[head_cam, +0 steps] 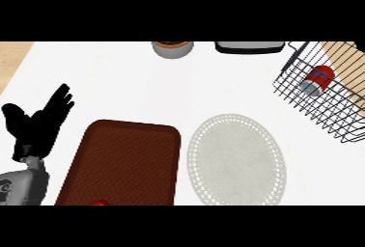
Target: Pick the can from the placemat and place it in the basket
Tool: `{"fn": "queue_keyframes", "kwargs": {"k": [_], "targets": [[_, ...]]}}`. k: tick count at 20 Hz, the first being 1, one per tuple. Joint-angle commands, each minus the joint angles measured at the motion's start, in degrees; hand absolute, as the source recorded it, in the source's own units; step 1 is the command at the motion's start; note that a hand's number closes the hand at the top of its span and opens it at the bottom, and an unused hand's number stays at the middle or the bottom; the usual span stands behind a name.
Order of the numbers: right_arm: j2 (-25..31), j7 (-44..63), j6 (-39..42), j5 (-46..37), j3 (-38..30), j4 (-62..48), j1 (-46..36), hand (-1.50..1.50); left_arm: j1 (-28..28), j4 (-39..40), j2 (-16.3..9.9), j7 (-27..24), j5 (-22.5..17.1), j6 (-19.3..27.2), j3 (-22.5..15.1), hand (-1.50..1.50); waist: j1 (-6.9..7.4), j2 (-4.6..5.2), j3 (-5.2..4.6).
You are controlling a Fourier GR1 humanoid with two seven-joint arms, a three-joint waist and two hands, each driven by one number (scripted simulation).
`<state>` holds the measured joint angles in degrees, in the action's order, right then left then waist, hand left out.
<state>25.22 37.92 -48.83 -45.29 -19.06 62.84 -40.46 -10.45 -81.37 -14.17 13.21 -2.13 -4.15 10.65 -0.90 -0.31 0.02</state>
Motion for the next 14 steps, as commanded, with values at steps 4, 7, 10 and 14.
{"fn": "queue_keyframes", "kwargs": {"k": [4, 7, 10, 14], "targets": [[4.7, 1.1, 6.7, 13.4, -7.4, 21.6, 15.5, -1.50, 2.5, -1.1, -0.6, -0.4, -0.4, -0.1, 1.2, 0.00, -1.55, -0.50, 0.00], [1.8, 2.7, 10.3, 18.1, -8.3, 32.9, 26.0, -1.50, 1.4, 1.5, -1.3, -0.4, -1.5, -1.0, 2.4, 0.00, -2.30, -0.46, -0.04], [4.1, 0.8, 16.6, 25.5, -12.2, 39.2, 35.3, -1.50, 2.2, 0.0, -0.2, -1.6, 0.6, 0.8, 1.2, 0.00, -1.95, -0.31, -0.01], [1.1, -4.3, 21.3, 34.2, -17.2, 45.8, 46.4, -1.50, 3.9, -2.2, -0.7, -1.3, -2.0, -2.2, 1.7, 0.00, -0.63, -0.09, 0.01]]}}
